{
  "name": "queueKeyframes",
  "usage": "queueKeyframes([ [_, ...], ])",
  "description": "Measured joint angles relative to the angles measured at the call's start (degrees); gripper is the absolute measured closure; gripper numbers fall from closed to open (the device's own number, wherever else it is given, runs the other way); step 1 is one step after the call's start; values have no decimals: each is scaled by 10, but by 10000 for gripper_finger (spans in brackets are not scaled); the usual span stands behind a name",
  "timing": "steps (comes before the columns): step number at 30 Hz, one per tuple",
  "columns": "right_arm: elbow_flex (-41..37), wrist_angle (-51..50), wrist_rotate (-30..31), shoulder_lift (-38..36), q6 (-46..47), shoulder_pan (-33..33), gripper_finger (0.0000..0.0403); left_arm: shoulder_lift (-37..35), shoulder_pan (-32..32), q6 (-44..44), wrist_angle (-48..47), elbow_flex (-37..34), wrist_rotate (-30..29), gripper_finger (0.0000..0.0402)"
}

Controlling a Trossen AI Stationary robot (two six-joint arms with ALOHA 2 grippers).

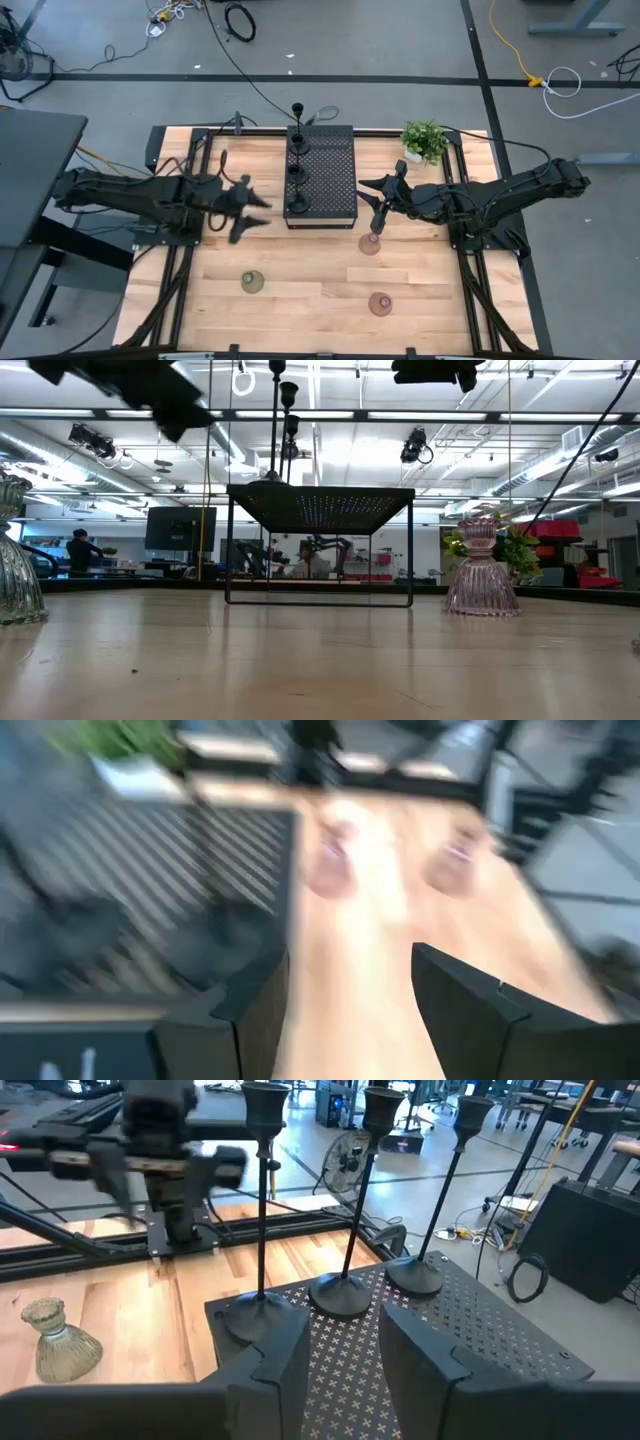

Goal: Pick & Place candle stick holders
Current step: Put the green candle holder on the shelf

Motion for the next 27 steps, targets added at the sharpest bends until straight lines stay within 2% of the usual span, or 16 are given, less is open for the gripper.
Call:
queueKeyframes([
  [5, 0, 11, 0, 0, -2, 0, 282, -35, -74, -120, -130, 0, 16, 195],
  [9, 0, 14, 0, 0, 5, 0, 282, -34, -136, -218, -181, 0, 15, 195],
  [18, 0, 21, 0, 0, 13, 0, 282, 4, -272, -343, -213, -1, -5, 195],
  [27, 0, 33, 0, 0, 13, 0, 282, 101, -368, -423, -212, 0, -62, 195],
])
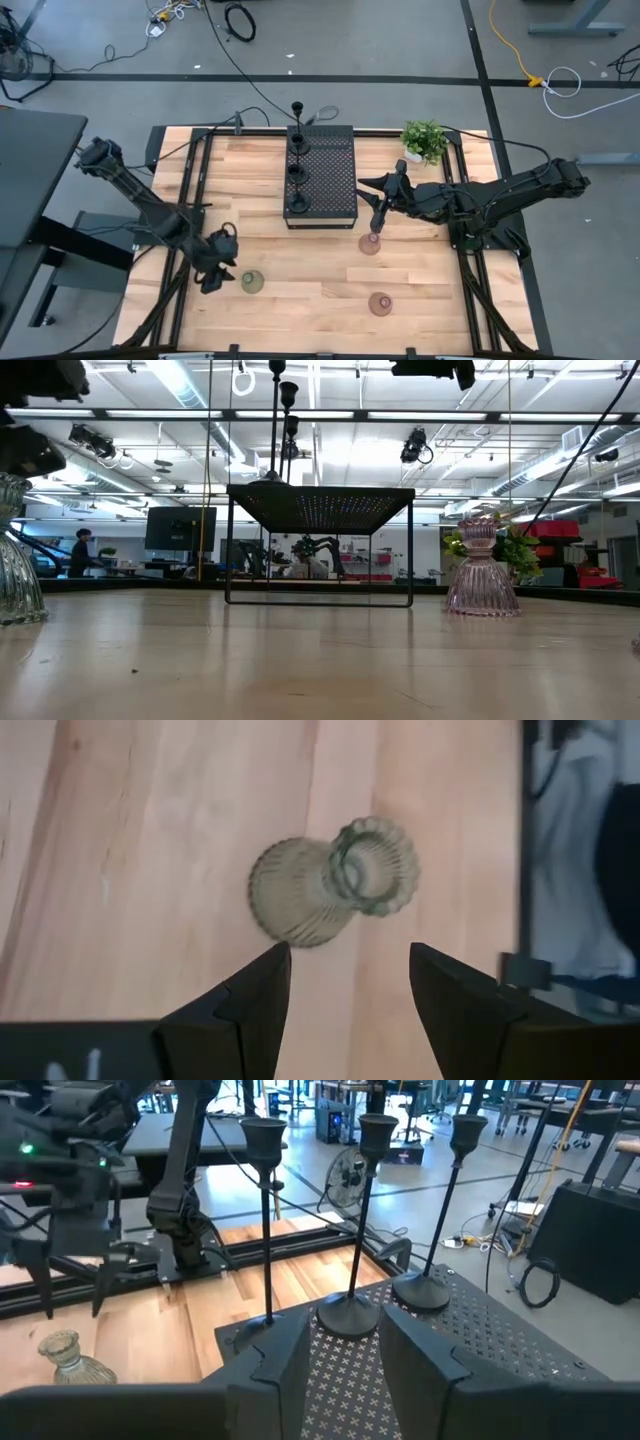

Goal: Pick & Place candle stick holders
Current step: Put the green candle holder on the shelf

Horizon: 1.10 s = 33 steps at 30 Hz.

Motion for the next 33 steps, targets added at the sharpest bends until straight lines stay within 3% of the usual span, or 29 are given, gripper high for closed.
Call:
queueKeyframes([
  [14, 0, 10, -1, 0, 0, 0, 282, 112, -93, -78, 76, 0, -120, 195],
  [33, 0, 8, -1, 0, -5, 0, 282, 224, -138, -88, 176, 0, -320, 195],
])
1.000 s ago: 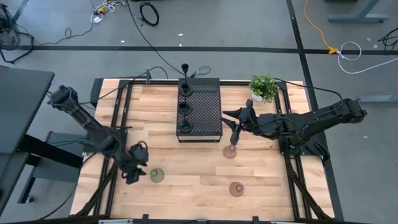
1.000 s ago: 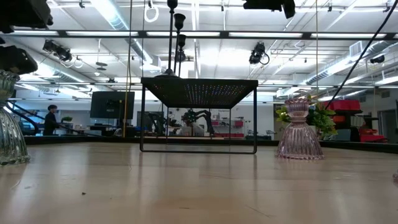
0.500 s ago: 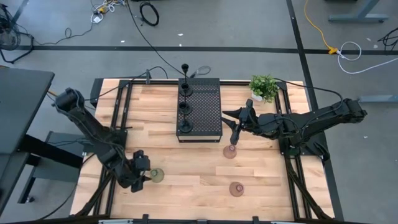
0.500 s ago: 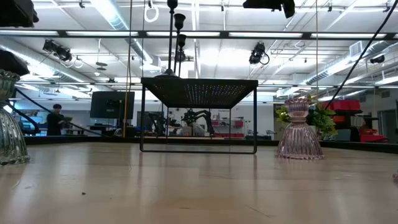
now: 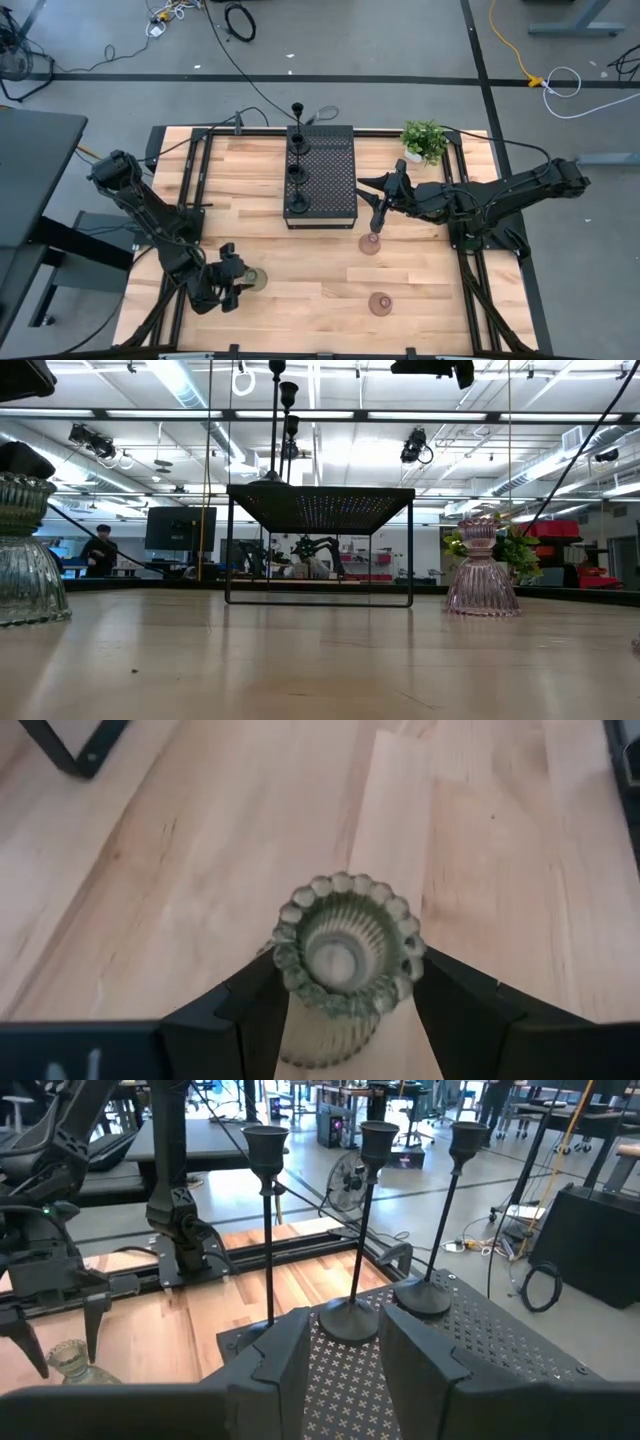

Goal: Pick & Place candle stick holders
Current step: Put the green candle holder on the shelf

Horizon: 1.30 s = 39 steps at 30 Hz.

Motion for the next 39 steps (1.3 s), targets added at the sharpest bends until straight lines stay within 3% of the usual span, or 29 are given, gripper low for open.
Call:
queueKeyframes([
  [8, 0, -1, 0, 0, -1, 0, 282, 46, 0, 6, 42, 0, -39, 208],
  [14, 0, -3, 0, 0, -2, 0, 282, 65, 0, -3, 46, 1, -49, 272],
  [25, 0, -9, 0, 0, -2, 0, 282, 63, 0, -7, 69, -1, -72, 272],
  [33, 0, -12, -6, 0, -2, 0, 282, 22, 27, 107, 85, 48, -75, 272],
  [39, 0, -12, -70, 0, 0, 0, 282, -10, 58, 242, 75, 99, -73, 272],
])
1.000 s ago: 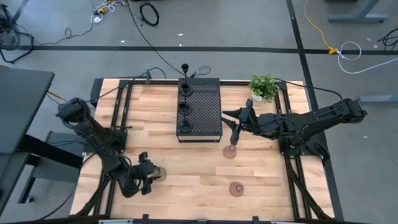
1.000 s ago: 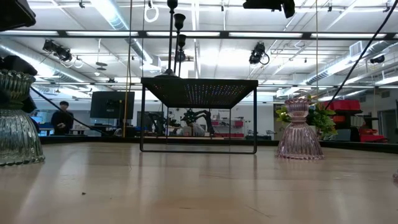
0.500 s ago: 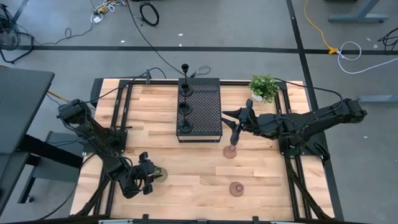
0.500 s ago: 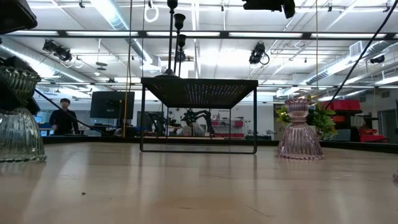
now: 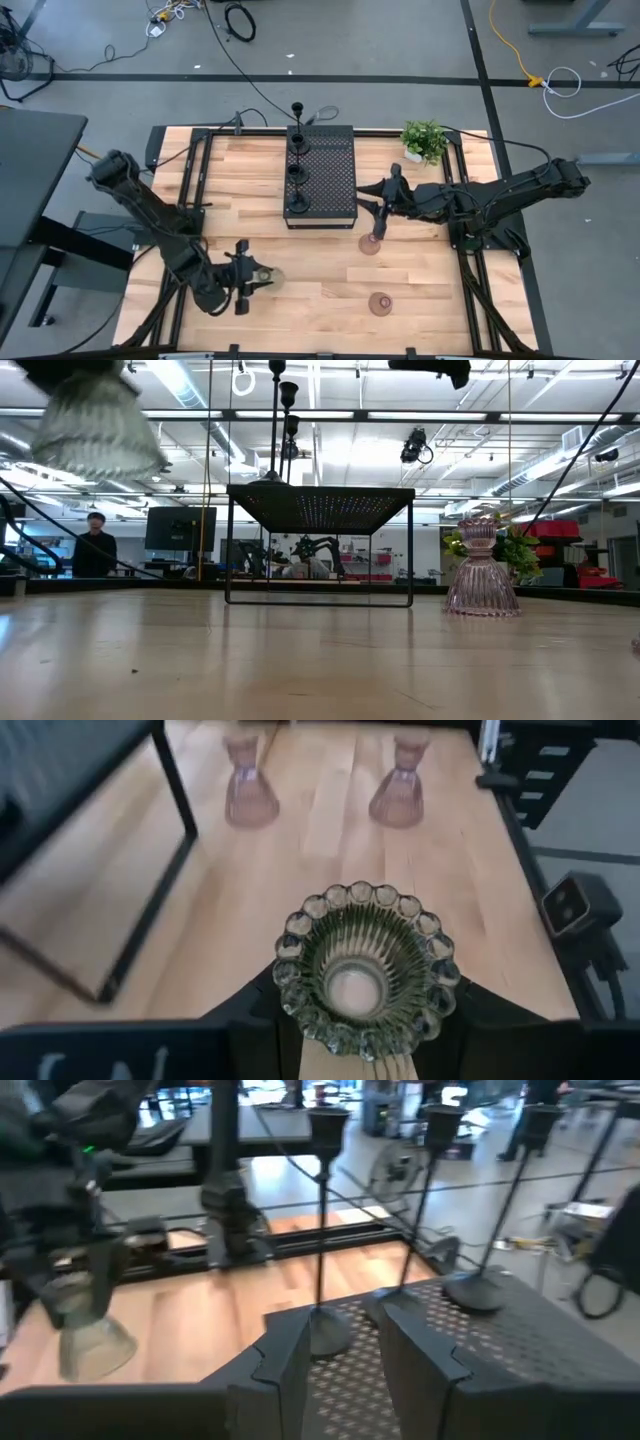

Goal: Pick & Place candle stick holders
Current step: Put the green candle holder on the shelf

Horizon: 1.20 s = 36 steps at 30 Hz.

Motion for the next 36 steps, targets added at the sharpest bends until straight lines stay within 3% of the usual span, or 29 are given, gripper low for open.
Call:
queueKeyframes([
  [6, 0, -1, -27, 0, 0, 0, 282, -24, 49, 104, -12, 51, 61, 272],
  [10, 0, -1, -77, 0, -10, 0, 282, -27, 91, 160, -33, 106, 101, 272],
  [16, 0, 6, -149, 12, -11, 0, 282, -26, 153, 196, -117, 204, 156, 272],
  [20, 0, 35, -182, 30, -17, 0, 282, -26, 191, 248, -125, 251, 202, 272],
  [27, 0, 115, -216, 62, -52, 0, 280, -25, 261, 269, -153, 281, 267, 272],
  [36, 0, 198, -243, 105, -77, 0, 193, -25, 308, 269, -142, 282, 333, 272],
])
